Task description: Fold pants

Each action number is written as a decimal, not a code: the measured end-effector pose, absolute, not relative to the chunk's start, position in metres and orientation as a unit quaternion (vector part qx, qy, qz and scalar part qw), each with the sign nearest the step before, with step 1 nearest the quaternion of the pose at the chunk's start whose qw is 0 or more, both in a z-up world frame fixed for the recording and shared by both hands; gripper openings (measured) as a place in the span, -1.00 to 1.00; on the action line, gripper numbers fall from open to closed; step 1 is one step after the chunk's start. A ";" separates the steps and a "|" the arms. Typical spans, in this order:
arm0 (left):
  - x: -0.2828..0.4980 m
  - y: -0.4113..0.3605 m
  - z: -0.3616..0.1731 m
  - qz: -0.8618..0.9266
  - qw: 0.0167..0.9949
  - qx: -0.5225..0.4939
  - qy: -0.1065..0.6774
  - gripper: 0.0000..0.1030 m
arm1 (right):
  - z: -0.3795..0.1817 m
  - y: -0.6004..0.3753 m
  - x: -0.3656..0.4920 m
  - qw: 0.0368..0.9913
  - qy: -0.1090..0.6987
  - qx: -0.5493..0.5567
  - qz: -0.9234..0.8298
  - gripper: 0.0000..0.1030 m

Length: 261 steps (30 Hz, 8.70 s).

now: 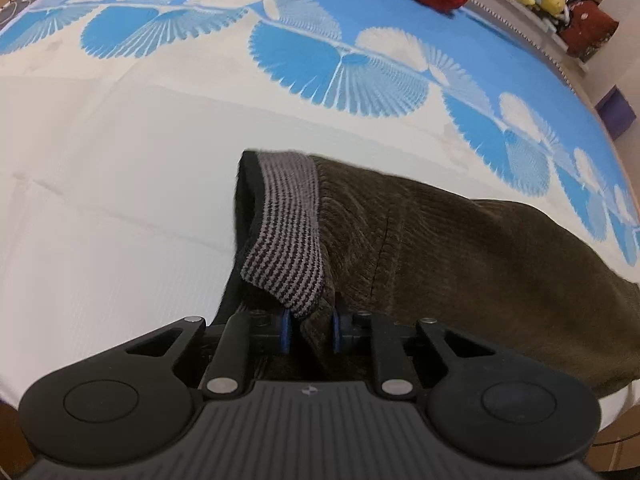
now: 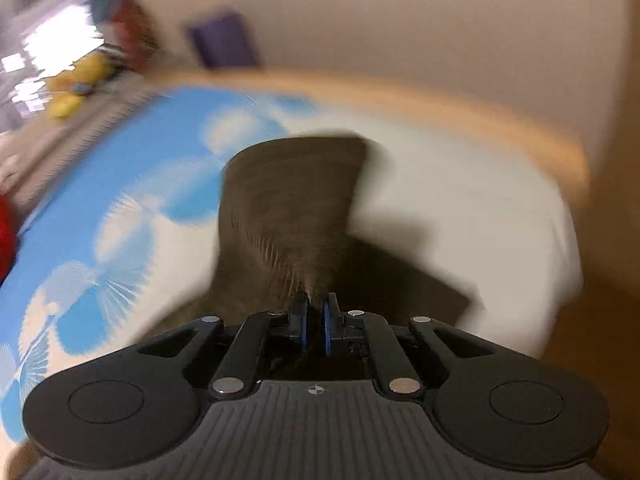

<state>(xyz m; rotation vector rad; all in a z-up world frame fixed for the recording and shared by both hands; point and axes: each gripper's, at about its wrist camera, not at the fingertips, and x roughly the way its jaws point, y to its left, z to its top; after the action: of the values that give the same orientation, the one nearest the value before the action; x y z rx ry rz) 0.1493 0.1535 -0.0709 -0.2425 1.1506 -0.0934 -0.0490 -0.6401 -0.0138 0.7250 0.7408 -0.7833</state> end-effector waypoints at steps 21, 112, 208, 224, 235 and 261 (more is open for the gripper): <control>0.134 0.182 -0.062 -0.065 0.822 -0.166 0.541 -0.65 | -0.026 -0.663 -0.082 0.763 0.285 0.409 -0.410 -0.85; 0.145 0.063 -0.063 -0.131 0.868 0.063 0.475 -0.23 | 0.007 -0.625 -0.068 0.825 0.227 0.340 -0.389 -0.76; 0.072 -0.039 -0.073 -0.255 0.847 0.051 0.464 -0.20 | -0.094 -0.426 -0.028 0.813 0.486 0.273 -0.168 0.51; 0.069 -0.042 -0.063 -0.260 0.852 0.053 0.451 -0.20 | -0.085 -0.410 -0.029 0.834 0.478 0.223 -0.163 -0.15; 0.071 -0.024 -0.037 -0.312 0.853 -0.055 0.416 0.23 | -0.029 -0.347 -0.047 0.932 0.351 0.038 -0.076 -0.50; 0.106 -0.033 -0.047 -0.315 0.831 -0.093 0.448 -0.64 | -0.026 -0.172 -0.099 0.915 0.213 -0.270 0.212 -0.47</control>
<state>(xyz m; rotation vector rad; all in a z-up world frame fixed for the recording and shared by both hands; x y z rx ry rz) 0.1059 -0.0329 -0.0470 -0.1967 0.9510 -0.6686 -0.0992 -0.1725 -0.0264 -0.5564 0.4379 0.4359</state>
